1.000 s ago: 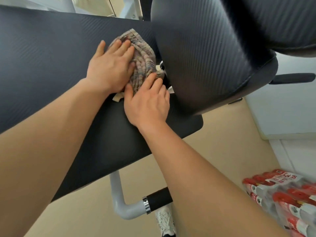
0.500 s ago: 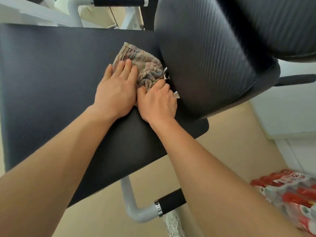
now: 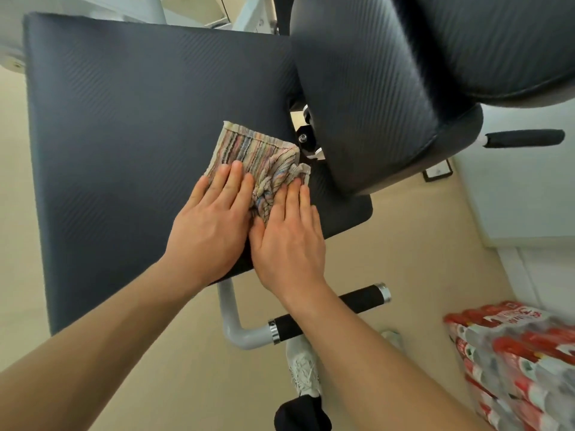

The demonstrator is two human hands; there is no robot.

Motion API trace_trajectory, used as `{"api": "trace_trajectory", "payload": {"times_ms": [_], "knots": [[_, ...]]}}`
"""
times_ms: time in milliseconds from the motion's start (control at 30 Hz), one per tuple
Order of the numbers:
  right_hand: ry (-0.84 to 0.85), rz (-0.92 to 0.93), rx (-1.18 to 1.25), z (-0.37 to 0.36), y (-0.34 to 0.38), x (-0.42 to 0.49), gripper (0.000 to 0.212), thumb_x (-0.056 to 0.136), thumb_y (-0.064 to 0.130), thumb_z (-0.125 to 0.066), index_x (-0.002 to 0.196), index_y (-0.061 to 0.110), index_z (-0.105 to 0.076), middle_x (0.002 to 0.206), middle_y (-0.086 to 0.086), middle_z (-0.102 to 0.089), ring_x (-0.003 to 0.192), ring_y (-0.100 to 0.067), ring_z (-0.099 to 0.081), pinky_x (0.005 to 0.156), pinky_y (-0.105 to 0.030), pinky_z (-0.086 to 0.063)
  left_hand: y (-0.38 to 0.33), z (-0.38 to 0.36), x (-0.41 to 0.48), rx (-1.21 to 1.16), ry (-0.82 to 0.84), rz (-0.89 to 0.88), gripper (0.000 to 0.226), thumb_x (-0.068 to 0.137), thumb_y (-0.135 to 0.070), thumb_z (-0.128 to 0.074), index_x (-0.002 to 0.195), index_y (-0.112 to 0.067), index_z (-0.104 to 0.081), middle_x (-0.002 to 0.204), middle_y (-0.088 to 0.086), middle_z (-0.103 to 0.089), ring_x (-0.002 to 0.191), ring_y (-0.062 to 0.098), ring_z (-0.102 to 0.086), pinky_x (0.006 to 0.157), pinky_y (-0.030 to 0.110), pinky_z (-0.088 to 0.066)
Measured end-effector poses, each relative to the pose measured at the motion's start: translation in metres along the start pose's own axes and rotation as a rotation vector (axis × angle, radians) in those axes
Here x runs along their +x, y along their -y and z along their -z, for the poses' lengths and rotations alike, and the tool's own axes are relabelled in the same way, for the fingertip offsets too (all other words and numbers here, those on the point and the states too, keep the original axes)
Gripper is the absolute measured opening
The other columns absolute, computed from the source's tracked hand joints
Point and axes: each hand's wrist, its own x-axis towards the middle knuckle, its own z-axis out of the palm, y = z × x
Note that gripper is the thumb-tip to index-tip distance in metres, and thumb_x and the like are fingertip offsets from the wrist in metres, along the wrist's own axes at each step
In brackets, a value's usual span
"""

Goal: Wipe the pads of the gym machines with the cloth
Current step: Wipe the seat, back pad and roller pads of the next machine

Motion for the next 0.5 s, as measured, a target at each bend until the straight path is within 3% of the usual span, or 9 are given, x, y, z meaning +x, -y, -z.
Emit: {"api": "trace_trajectory", "payload": {"times_ms": [200,333,433,500], "knots": [[0.079,0.075,-0.128,0.023,-0.057,-0.033,0.067,0.097,0.037,-0.047,0.159,0.021,-0.027,0.166,0.0,-0.028,0.152,-0.028,-0.026,0.121,-0.046,-0.029,-0.04,-0.014,-0.04,-0.023,0.033,-0.05,0.064,0.107,-0.045,-0.026,0.158,-0.007,-0.024,0.165,0.019,-0.02,0.154,0.036,-0.015,0.125,0.051,-0.016],[0.072,-0.153,-0.169,0.032,-0.091,-0.041,0.061,0.092,0.032,-0.049,0.149,0.017,-0.038,0.156,-0.005,-0.043,0.136,-0.031,-0.044,0.106,-0.05,-0.044,-0.071,-0.021,-0.022,-0.032,0.034,-0.089,0.065,0.108,-0.042,-0.027,0.161,-0.009,-0.011,0.167,0.019,-0.009,0.155,0.035,-0.007,0.126,0.05,-0.012],[0.145,-0.499,0.187,0.042,-0.1,-0.028,0.043,0.095,0.028,-0.045,0.135,0.012,-0.05,0.134,-0.015,-0.059,0.122,-0.037,-0.053,0.097,-0.045,-0.045,-0.094,-0.023,0.003,0.012,0.019,-0.151,0.067,0.105,-0.036,-0.027,0.161,-0.007,-0.005,0.168,0.019,-0.002,0.156,0.034,-0.002,0.126,0.047,-0.008],[0.118,-0.719,0.767,0.049,-0.091,-0.014,0.032,0.099,0.024,-0.044,0.123,0.012,-0.061,0.125,-0.016,-0.066,0.114,-0.036,-0.06,0.099,-0.043,-0.049,-0.102,-0.025,0.017,0.035,0.01,-0.184,0.067,0.105,-0.035,-0.028,0.16,-0.006,-0.005,0.168,0.019,-0.003,0.156,0.033,-0.004,0.127,0.047,-0.009]]}}
